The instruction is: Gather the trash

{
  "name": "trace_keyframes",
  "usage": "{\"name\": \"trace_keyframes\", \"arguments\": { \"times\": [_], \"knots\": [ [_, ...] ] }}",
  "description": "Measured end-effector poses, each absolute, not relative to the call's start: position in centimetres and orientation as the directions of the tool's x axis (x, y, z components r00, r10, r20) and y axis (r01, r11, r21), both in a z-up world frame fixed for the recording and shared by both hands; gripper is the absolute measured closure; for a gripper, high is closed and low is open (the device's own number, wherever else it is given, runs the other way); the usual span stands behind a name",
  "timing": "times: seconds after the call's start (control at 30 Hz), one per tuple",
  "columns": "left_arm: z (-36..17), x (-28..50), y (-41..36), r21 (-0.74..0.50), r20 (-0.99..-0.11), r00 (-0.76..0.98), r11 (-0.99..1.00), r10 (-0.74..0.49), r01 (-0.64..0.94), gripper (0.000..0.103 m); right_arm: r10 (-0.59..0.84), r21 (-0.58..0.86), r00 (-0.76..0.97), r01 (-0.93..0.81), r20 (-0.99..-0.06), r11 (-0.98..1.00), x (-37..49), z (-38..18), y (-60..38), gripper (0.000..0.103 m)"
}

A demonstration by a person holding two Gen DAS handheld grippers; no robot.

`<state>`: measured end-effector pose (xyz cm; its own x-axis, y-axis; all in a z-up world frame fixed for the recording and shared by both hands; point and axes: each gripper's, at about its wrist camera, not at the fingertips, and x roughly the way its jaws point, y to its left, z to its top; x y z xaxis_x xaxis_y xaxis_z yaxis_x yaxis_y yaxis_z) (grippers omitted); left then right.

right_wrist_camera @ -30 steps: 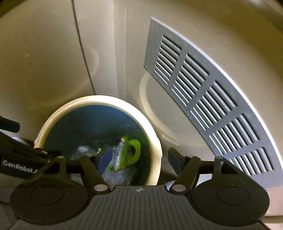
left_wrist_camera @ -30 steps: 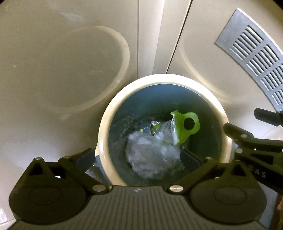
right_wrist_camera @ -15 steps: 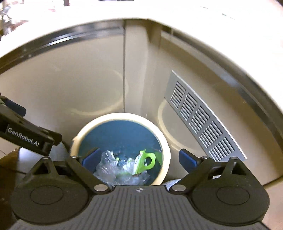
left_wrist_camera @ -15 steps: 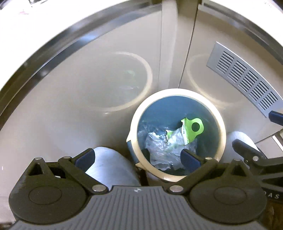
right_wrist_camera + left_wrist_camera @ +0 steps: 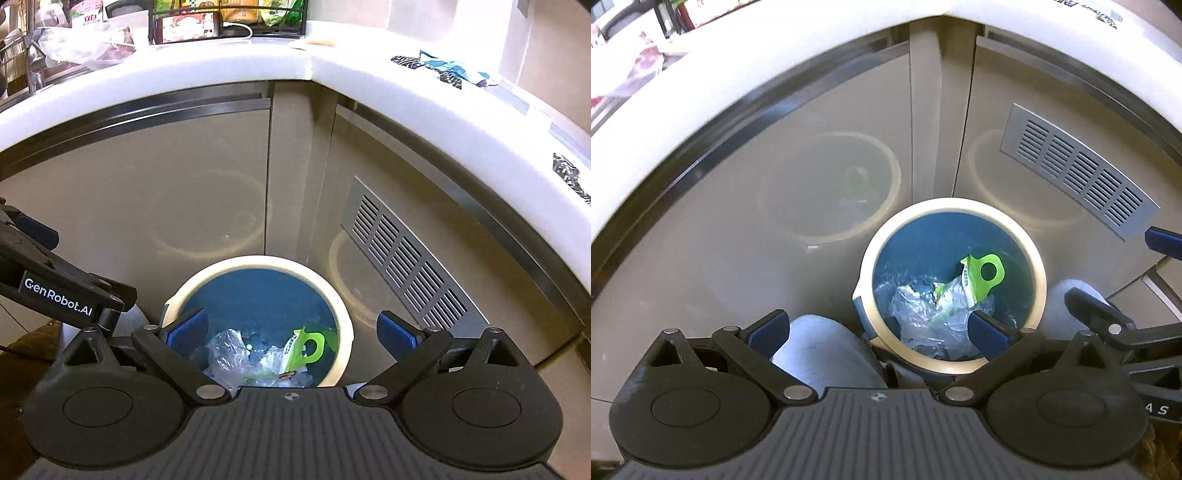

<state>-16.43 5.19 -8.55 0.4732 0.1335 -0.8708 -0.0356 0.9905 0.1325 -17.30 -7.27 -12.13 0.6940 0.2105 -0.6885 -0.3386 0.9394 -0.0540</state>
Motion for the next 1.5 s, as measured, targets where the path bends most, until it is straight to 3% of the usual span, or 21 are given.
{"name": "trace_keyframes", "arguments": {
  "times": [1.2,1.37,1.5],
  "knots": [
    [-8.3,-16.5,5.4,0.144,-0.859,0.491,0.989,0.144,-0.037,0.000,0.212,-0.030,0.672,-0.329,-0.710,0.944,-17.1,-11.7,-7.9,0.004],
    [-8.1,-16.4,5.8,0.150,-0.850,0.504,0.987,0.155,-0.051,0.000,0.203,-0.016,0.697,-0.294,-0.688,0.956,-16.8,-11.0,-8.7,0.004],
    [-7.5,-16.4,6.1,0.167,-0.832,0.527,0.984,0.172,-0.058,0.000,0.216,0.024,0.757,-0.256,-0.616,0.966,-17.2,-8.8,-10.2,0.004]
  ]
}}
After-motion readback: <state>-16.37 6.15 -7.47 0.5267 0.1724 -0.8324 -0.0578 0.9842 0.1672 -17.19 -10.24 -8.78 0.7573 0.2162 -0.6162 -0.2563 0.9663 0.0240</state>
